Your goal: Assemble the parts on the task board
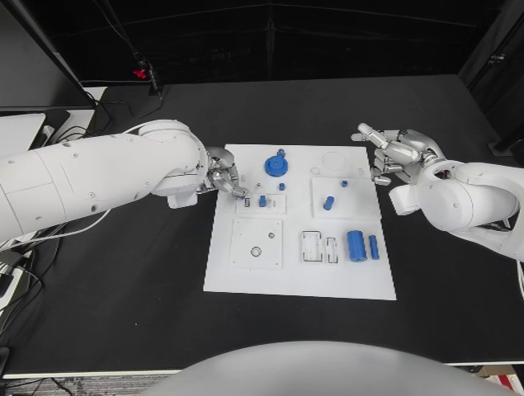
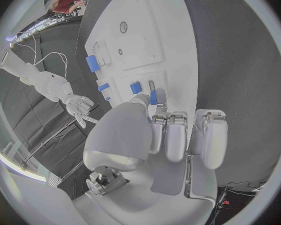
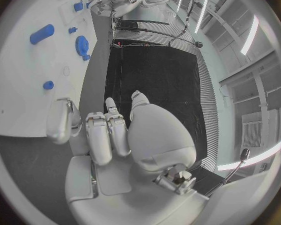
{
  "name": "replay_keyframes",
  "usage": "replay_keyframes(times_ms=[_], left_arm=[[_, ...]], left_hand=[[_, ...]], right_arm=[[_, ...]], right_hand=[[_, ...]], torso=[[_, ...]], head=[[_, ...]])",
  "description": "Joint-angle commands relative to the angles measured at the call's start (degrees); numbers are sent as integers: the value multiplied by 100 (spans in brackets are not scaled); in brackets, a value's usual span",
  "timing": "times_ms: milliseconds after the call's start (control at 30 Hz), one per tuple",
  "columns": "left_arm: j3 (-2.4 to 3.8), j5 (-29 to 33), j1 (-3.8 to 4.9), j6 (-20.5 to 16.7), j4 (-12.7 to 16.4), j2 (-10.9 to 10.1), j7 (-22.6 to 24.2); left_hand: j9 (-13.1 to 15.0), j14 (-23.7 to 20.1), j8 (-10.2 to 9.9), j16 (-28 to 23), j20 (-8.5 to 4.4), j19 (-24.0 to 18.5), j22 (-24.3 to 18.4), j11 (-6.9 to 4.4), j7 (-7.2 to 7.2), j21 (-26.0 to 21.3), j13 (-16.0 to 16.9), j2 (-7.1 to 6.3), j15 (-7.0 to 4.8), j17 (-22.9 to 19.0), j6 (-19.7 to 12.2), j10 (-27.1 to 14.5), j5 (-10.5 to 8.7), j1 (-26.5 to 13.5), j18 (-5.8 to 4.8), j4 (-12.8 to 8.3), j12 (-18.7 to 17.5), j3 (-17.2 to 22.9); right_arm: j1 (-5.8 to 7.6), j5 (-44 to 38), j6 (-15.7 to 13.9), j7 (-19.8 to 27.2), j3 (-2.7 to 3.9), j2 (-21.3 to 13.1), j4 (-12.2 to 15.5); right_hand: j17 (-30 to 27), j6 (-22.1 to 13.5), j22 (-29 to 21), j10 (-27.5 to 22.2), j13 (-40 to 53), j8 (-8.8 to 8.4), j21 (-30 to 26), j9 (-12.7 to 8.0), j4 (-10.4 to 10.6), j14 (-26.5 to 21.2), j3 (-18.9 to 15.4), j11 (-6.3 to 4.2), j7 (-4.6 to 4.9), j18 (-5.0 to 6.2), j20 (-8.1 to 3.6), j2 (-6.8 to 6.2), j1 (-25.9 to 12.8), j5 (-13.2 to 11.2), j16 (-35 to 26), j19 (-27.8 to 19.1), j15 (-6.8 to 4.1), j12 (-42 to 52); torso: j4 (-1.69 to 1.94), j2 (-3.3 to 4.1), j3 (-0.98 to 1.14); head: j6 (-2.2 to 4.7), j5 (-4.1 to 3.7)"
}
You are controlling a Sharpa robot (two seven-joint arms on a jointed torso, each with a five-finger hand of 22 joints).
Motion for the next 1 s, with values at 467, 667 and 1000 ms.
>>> replay_keyframes(times_ms=[467,667,1000], left_arm=[[3,-156,-27,206,-21,74,-100],[3,-157,-35,261,-41,110,-42],[3,-151,-53,433,-116,169,-63]], left_hand=[[8,594,15,5,-14,598,1509,1,-37,18,1492,299,-50,1509,-3,617,17,336,-37,-130,-31,196],[15,594,14,5,-13,598,1509,4,-32,18,1492,307,-47,1509,-1,617,25,319,-37,-126,-31,221],[17,594,13,5,-12,598,1509,6,-31,18,1492,306,-46,1509,-1,617,28,313,-37,-127,-31,228]], right_arm=[[1,-6,-6,40,2,-6,19],[1,-6,-14,38,2,-10,19],[1,-6,-9,38,2,-6,21]], right_hand=[[1510,-25,882,607,1505,14,-35,0,4,606,-22,38,-6,97,-12,6,29,26,14,-37,54,14],[1510,-32,883,607,1505,25,-36,0,5,606,-27,37,-7,97,-11,9,33,27,14,-36,54,14],[1510,-32,883,607,1505,25,-36,0,5,606,-27,37,-7,97,-11,9,33,27,14,-36,54,14]], torso=[[0,2,2],[-3,3,-1],[4,0,2]], head=[[-23,2],[-44,-7],[-59,-7]])
